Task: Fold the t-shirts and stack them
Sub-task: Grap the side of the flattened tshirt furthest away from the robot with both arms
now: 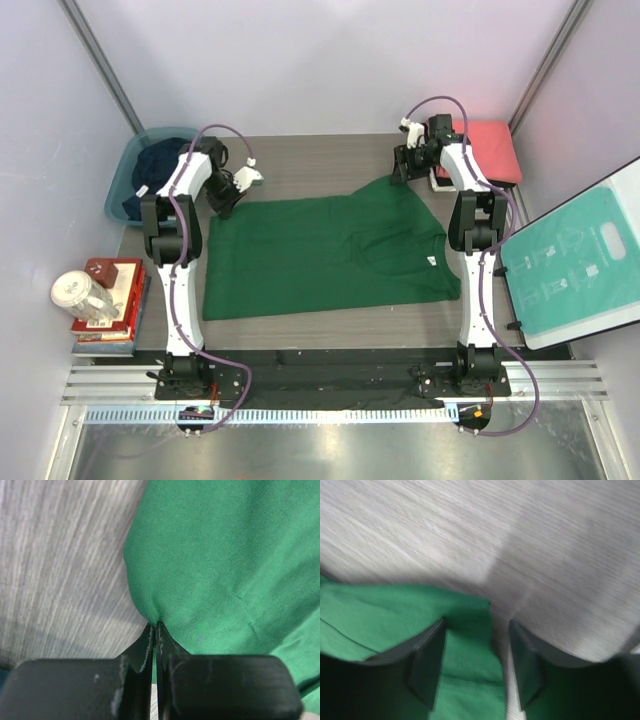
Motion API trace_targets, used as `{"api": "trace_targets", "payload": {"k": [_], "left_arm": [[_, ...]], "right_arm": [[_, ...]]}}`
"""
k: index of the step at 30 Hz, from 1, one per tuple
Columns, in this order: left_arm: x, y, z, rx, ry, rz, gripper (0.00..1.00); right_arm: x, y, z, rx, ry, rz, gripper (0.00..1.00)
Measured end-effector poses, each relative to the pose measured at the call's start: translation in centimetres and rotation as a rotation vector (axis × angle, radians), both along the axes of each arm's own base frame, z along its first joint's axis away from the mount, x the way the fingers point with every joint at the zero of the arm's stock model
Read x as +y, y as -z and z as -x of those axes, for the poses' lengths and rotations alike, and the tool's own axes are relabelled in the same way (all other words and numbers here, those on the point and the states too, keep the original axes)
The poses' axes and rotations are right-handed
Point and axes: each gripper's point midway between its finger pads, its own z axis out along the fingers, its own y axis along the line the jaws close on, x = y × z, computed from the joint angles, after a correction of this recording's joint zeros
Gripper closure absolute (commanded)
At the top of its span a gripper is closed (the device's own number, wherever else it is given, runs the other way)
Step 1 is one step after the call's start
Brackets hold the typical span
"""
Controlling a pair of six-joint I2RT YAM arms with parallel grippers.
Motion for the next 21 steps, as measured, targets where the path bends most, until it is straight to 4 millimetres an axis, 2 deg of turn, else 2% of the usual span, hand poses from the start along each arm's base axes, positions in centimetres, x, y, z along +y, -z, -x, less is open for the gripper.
{"api": "trace_targets", "payload": {"k": [5,6,12,14,17,21], "left_arm": [[0.0,0.0,0.7,0.012,0.002,-0.01,1.0],[0.0,0.0,0.8,0.015,0.002,-0.01,1.0],[-0.3,0.0,1.5,0.029,0.001,-0.011,1.0],[-0.3,0.0,1.5,0.029,-0.004,-0.015,1.0],[-0.3,0.0,1.6,0.023,-0.019,-0.018,1.0],[-0.2,0.1,1.4,-0.012,-0.058,-0.037,1.0]], "right_arm": [[0.4,0.1,-0.5,-0.005,0.004,-0.029,0.67],[0.4,0.1,-0.5,-0.006,0.002,-0.029,0.74],[0.4,-0.1,-0.7,-0.022,-0.01,-0.021,0.95],[0.3,-0.3,-0.7,-0.033,-0.018,-0.011,0.99],[0.0,-1.3,-0.9,-0.06,-0.027,0.011,0.99],[-0.3,-4.5,-1.0,-0.132,-0.044,0.043,0.99]]}}
